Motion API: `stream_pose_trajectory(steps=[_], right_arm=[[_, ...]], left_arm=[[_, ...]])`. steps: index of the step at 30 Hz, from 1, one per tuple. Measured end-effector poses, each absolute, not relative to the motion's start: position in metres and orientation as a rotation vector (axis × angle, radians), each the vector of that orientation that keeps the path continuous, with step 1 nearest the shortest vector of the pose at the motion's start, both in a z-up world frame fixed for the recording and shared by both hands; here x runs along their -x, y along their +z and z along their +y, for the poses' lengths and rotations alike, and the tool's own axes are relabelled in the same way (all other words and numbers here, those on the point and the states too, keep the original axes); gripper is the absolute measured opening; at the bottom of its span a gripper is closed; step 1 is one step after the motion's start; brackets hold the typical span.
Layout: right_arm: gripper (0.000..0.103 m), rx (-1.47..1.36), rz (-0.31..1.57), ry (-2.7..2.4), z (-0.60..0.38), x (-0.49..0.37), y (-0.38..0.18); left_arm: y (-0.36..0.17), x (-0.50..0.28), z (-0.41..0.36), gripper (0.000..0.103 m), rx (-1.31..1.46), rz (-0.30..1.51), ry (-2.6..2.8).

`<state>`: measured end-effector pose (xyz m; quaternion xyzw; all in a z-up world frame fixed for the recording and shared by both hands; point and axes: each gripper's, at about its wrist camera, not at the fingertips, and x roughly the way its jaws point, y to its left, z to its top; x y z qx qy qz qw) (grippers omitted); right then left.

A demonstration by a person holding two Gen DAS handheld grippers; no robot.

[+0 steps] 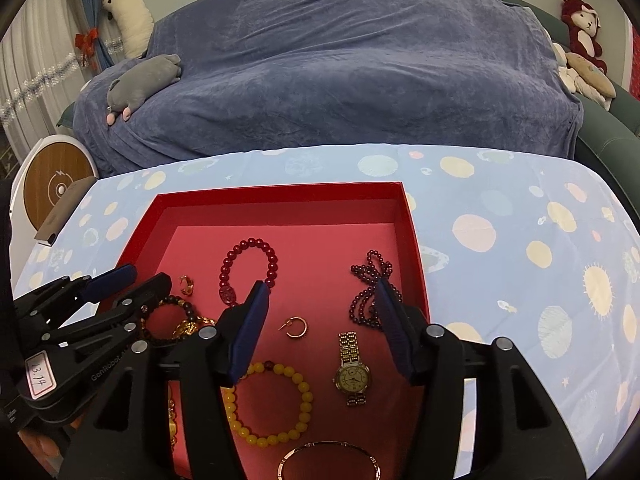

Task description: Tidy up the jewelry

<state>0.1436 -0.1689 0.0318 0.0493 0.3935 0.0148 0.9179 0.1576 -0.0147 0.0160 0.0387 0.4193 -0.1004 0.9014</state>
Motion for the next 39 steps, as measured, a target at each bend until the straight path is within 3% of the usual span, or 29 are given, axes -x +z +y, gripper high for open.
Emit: stream_pose_trajectory(steps=[7,16,28,39], right_arm=[[0.054,-0.105,0.79,0.03,-0.169,-0.135,0.039],[0.071,-0.08,0.774,0.014,-0.167,-0.095,0.051],[0.091,-0.088,0.75,0.003,-0.164,-0.053,0.056],[0.091,-0.004,0.726,-0.027,-0.153,-0.023,0.055]], left_arm=[[0.029,-0.15,-0.013,0.043,-0.051,0.85,-0.213],[0.042,-0.114,-0.009,0.069,-0.067,0.824,-0.159],[0.048,-0.08,-0.003,0.083,-0.004,0.831,-0.123],[0.045,-0.05,0.012,0.084,0.035,0.831,-0.055]])
